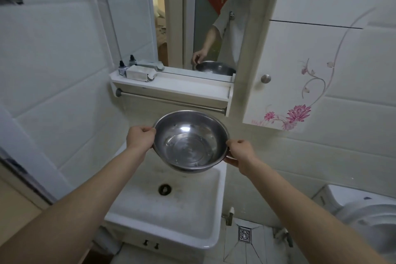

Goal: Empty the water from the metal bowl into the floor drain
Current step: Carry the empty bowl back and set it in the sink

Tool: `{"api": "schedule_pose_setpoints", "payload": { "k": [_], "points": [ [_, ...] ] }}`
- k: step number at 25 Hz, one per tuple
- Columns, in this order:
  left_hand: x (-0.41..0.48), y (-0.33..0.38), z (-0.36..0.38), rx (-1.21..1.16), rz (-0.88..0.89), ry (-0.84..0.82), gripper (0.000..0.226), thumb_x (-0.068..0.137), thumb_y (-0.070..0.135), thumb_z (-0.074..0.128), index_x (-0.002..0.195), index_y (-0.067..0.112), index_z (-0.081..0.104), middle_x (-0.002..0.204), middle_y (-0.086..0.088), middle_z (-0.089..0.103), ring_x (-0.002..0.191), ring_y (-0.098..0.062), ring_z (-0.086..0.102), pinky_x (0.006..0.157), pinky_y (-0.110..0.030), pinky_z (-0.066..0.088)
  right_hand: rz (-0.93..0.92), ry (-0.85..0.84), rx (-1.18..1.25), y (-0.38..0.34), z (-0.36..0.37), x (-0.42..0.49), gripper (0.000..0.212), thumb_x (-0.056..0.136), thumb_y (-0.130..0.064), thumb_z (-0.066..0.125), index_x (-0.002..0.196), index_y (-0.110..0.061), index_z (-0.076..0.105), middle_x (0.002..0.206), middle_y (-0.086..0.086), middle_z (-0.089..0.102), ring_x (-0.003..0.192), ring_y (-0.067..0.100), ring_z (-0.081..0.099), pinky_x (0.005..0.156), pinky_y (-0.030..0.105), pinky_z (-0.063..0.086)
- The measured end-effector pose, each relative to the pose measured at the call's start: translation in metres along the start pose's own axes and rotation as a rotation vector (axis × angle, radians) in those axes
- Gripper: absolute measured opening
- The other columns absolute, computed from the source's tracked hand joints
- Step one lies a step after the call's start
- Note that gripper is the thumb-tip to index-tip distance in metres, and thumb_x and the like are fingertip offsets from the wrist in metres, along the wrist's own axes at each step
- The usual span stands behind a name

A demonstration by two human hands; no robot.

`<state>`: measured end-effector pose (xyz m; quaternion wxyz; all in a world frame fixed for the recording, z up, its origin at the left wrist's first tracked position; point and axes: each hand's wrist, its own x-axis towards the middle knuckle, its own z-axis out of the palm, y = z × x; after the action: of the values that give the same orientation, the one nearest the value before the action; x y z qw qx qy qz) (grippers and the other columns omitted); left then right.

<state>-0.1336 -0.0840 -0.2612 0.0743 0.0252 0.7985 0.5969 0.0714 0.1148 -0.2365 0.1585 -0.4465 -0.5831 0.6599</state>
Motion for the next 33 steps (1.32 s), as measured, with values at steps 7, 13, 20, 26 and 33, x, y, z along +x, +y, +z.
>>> {"api": "schedule_pose_setpoints", "payload": {
  "k": [7, 13, 20, 26, 33],
  "points": [
    [0.073, -0.023, -0.046, 0.004, -0.051, -0.025, 0.014, 0.081, 0.009, 0.062, 0.079, 0.006, 0.075, 0.078, -0.014, 0.069, 0.073, -0.025, 0.063, 0.083, -0.051, 0.061, 0.047, 0.045, -0.006, 0.007, 0.088, 0.01, 0.03, 0.098, 0.0, 0.049, 0.07, -0.006, 0.058, 0.062, 0.005, 0.061, 0.062, 0.018, 0.063, 0.043, 0.022, 0.054],
    [0.133, -0.038, -0.074, 0.005, -0.074, -0.083, 0.013, 0.076, 0.012, 0.061, 0.074, 0.007, 0.074, 0.077, -0.013, 0.069, 0.072, -0.025, 0.063, 0.08, -0.052, 0.059, 0.089, 0.094, -0.018, 0.011, 0.153, 0.023, 0.026, 0.098, -0.001, 0.049, 0.076, -0.005, 0.062, 0.072, 0.008, 0.064, 0.068, 0.018, 0.064, 0.043, 0.022, 0.054],
    [0.163, -0.053, -0.085, -0.003, -0.103, -0.147, 0.012, 0.074, 0.017, 0.063, 0.067, 0.015, 0.072, 0.083, -0.015, 0.076, 0.079, -0.03, 0.072, 0.081, -0.049, 0.062, 0.136, 0.18, -0.029, 0.015, 0.189, 0.027, 0.019, 0.098, -0.002, 0.05, 0.084, -0.006, 0.062, 0.086, 0.011, 0.065, 0.077, 0.019, 0.064, 0.042, 0.022, 0.052],
    [0.164, -0.068, -0.086, -0.009, -0.147, -0.186, 0.014, 0.075, 0.011, 0.062, 0.066, 0.014, 0.072, 0.069, -0.013, 0.068, 0.064, -0.026, 0.063, 0.074, -0.048, 0.061, 0.173, 0.223, -0.019, 0.03, 0.196, 0.025, 0.015, 0.098, -0.003, 0.052, 0.094, -0.005, 0.067, 0.091, 0.012, 0.068, 0.081, 0.02, 0.065, 0.048, 0.025, 0.054],
    [0.153, -0.086, -0.088, 0.009, -0.184, -0.196, 0.015, 0.071, 0.005, 0.056, 0.066, 0.008, 0.07, 0.063, -0.012, 0.061, 0.06, -0.024, 0.059, 0.062, -0.037, 0.055, 0.223, 0.206, -0.041, 0.048, 0.193, 0.023, 0.013, 0.1, -0.004, 0.054, 0.097, -0.005, 0.066, 0.095, 0.011, 0.069, 0.081, 0.02, 0.065, 0.048, 0.027, 0.055]
  ]
}}
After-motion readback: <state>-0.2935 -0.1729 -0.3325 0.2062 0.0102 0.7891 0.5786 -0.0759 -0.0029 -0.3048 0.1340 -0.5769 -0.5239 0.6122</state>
